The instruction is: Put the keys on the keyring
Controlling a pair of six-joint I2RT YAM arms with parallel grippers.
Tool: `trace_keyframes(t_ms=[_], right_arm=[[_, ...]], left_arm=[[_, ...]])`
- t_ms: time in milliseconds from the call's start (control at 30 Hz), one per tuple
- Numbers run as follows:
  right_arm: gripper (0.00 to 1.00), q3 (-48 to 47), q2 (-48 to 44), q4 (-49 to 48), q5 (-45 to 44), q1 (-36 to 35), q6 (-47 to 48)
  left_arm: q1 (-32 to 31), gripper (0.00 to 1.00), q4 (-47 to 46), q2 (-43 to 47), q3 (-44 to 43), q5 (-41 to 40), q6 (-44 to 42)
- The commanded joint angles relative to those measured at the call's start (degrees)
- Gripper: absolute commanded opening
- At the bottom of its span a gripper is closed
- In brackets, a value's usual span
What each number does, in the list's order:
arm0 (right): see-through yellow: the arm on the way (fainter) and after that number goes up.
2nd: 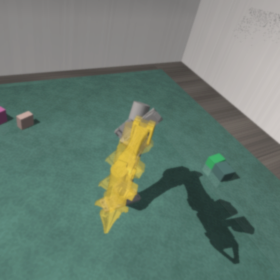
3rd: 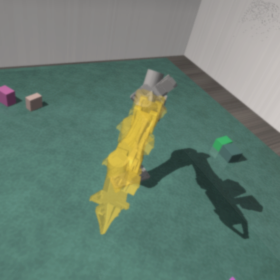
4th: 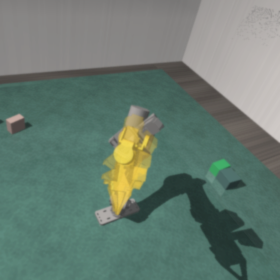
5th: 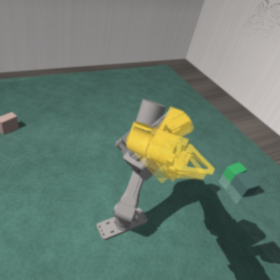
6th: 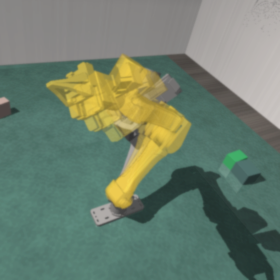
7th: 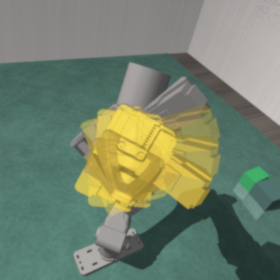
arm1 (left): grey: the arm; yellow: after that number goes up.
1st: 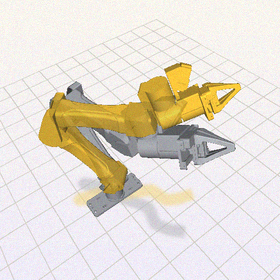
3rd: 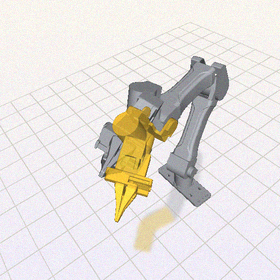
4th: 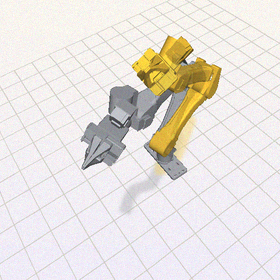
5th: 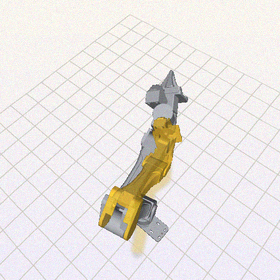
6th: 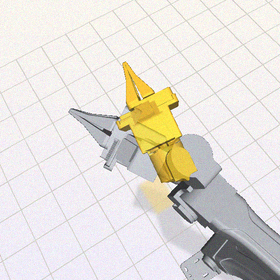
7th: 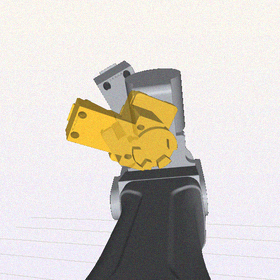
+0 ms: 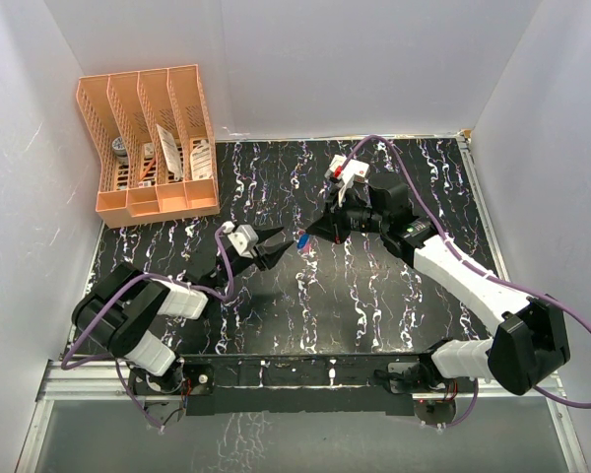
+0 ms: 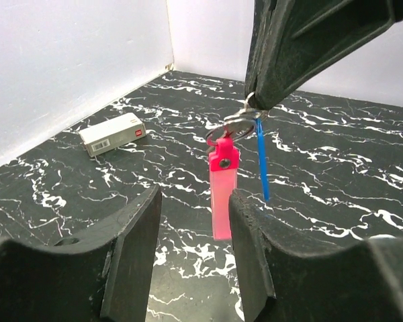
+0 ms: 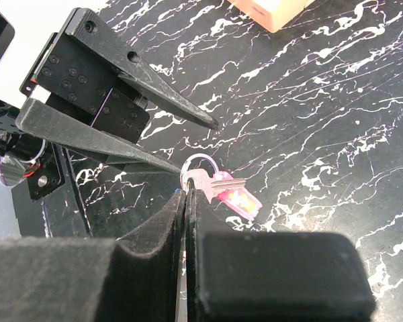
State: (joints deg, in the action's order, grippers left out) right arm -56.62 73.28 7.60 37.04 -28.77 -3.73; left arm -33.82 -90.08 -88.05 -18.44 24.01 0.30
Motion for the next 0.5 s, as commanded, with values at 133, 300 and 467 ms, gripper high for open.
trace_keyframes(t_ms=[133, 300, 467], right_arm=[[0.00, -0.87, -0.16, -5.14, 1.90, 0.39, -1.40], [0.00, -0.70, 0.23, -5.80, 2.50, 0.41, -1.96], [0.00, -0.44, 0.28, -6.18, 2.79, 0.46, -2.22]], left_arm=[[0.17, 0.43, -12.22, -0.54, -3.65, 2.48, 2.27], [0.20, 0.43, -12.25, -0.88, -4.81, 2.43, 2.66], [0.16, 0.43, -12.22, -1.51, -6.05, 2.77, 3.23]])
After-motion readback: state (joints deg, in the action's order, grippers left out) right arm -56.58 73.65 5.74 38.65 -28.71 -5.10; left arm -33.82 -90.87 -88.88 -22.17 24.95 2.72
